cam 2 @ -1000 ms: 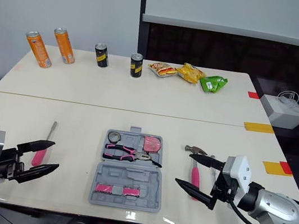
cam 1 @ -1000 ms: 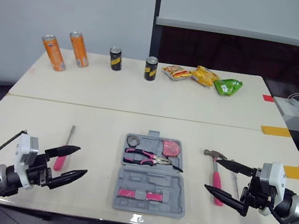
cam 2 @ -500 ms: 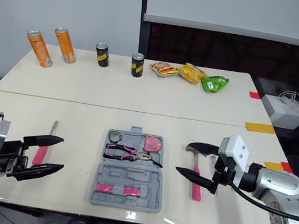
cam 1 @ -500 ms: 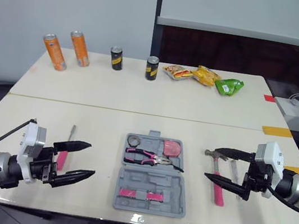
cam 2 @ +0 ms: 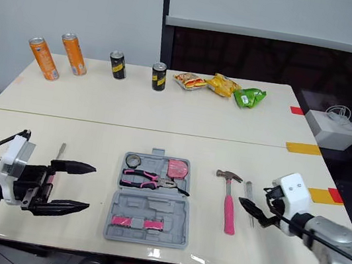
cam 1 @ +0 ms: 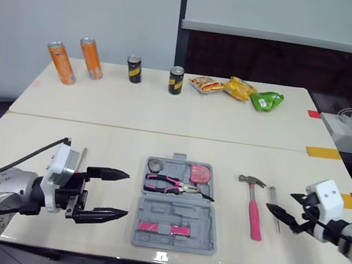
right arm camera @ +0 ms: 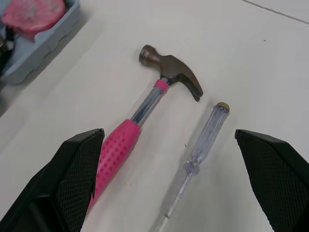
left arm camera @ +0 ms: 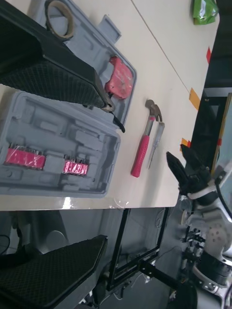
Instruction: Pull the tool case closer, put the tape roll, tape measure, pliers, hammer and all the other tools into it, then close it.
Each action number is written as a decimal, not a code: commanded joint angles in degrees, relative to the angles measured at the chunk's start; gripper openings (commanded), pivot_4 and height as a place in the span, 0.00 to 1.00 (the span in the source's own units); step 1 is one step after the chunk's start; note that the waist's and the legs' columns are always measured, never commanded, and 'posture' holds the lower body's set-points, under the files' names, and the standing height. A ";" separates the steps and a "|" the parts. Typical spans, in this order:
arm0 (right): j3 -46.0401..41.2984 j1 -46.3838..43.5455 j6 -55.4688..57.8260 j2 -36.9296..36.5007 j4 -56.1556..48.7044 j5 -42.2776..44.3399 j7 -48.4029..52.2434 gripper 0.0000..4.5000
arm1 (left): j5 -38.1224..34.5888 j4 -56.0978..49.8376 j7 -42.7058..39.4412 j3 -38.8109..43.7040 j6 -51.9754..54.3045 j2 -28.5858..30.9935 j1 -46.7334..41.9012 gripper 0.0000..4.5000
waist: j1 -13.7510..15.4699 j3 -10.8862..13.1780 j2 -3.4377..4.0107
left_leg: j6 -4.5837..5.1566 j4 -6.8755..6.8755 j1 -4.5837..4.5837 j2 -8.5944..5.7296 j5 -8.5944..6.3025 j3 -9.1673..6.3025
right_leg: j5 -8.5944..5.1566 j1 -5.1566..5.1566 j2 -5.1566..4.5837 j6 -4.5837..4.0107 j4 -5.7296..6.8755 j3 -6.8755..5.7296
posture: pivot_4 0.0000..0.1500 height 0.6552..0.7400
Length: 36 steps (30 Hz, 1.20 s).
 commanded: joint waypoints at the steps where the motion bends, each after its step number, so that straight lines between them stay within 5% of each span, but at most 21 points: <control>1: -2.80 1.04 -0.93 5.13 -3.57 -2.05 -8.86 1.00 | -0.42 -1.90 0.33 -0.76 -0.26 0.01 -1.47 0.99 | 0.12 -0.03 0.06 | -0.01 0.01 -0.02 0.00 0.00 0.00 | 0.00 -0.07 0.00 0.00 0.01 0.00 | 1.00 1.00; 8: -4.60 0.29 -2.77 14.55 -0.73 -3.34 -19.11 1.00 | -2.07 -2.09 -0.74 -1.32 0.53 0.65 -4.62 0.99 | -0.05 -0.03 0.07 | -0.34 0.04 -0.05 -0.05 -0.13 0.02 | 0.01 -0.11 -0.04 0.00 0.05 0.06 | 1.00 1.00; 16: -3.66 -1.96 -6.32 16.60 5.94 -3.84 -20.65 1.00 | -2.40 -2.26 -0.23 -0.78 1.14 0.83 -5.18 0.99 | -0.69 0.01 0.15 | -0.44 0.01 -0.07 -0.06 -0.08 0.01 | 0.02 -0.10 -0.03 0.00 0.10 0.08 | 1.00 1.00; 19: -2.78 -2.66 -8.06 16.70 8.81 -4.45 -20.59 0.83 | -2.47 -2.47 0.19 -0.44 1.49 0.89 -4.82 1.00 | -0.96 0.02 0.16 | -0.44 0.01 -0.12 -0.07 -0.08 0.00 | 0.02 -0.10 -0.03 0.00 0.09 0.07 | 1.00 1.00; 35: 0.38 -5.64 -10.44 17.88 13.70 -5.82 -20.97 0.83 | -3.50 -4.96 3.72 -0.82 4.11 0.73 -5.51 1.00 | -1.41 0.06 0.23 | -0.41 0.02 -0.25 -0.07 -0.06 -0.01 | 0.02 -0.10 -0.03 0.00 0.11 0.07 | 1.00 1.00; 36: 0.45 -5.62 -9.93 17.94 13.76 -5.76 -21.20 0.77 | -3.48 -4.87 3.60 -0.71 4.01 0.76 -5.36 1.00 | -1.41 0.06 0.23 | -0.40 0.02 -0.25 -0.07 -0.05 -0.01 | 0.02 -0.10 -0.03 0.00 0.10 0.07 | 1.00 1.00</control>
